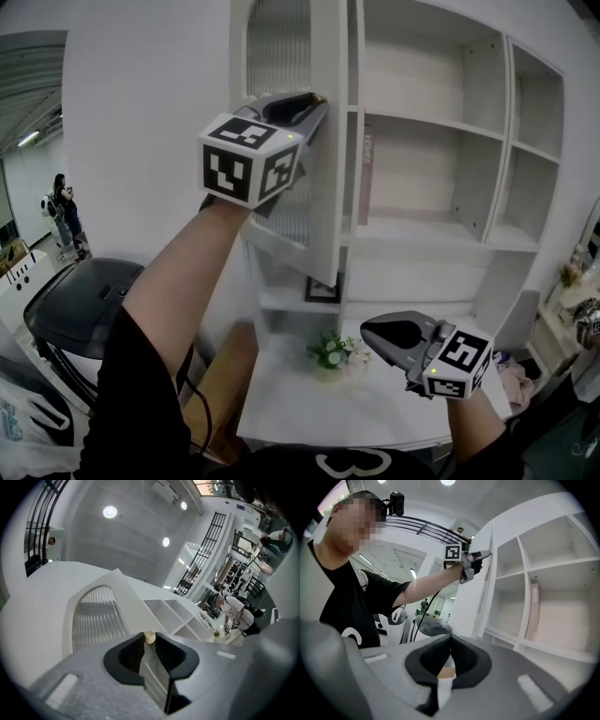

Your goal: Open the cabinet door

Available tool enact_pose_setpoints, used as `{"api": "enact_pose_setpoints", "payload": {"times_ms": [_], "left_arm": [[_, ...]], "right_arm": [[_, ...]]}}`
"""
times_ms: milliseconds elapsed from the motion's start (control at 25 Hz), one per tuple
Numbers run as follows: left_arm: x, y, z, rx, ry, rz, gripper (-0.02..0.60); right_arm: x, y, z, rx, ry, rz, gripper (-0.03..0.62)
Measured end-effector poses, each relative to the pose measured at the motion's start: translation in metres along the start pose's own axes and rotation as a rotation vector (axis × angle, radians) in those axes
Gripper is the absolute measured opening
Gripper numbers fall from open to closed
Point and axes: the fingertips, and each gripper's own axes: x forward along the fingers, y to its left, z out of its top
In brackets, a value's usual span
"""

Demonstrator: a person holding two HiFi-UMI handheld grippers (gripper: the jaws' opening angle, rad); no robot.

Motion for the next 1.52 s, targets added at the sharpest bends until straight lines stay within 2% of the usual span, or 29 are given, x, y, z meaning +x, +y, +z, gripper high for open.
{"api": "enact_pose_setpoints", "payload": {"times_ms": [240,560,960,1160,1520], "left_arm": [[-0.021,0.005,0.006,-0.034,-0.023,-0.015,0.081],[-0.05,0.016,0.017,-0.041,-0.049,-0.03,0.087],[-0.099,0.043,0.026,-0.098,-0.11,-0.02,0.097],[-0.126,0.063,0.026,-0.202,-0.151,-0.012,0.097],[-0.173,0.101,0.018,-0.331,-0.193,-0.017,0.097]], "right_arm": [[0.003,0.02,-0.001,0.009,0.019,-0.007,-0.006],[0.011,0.045,-0.002,0.03,0.025,-0.006,-0.006],[0.029,0.076,-0.009,0.063,0.05,-0.003,-0.006],[0.048,0.093,-0.013,0.086,0.044,0.021,-0.006],[0.068,0.123,-0.018,0.098,0.04,0.062,-0.006]]}}
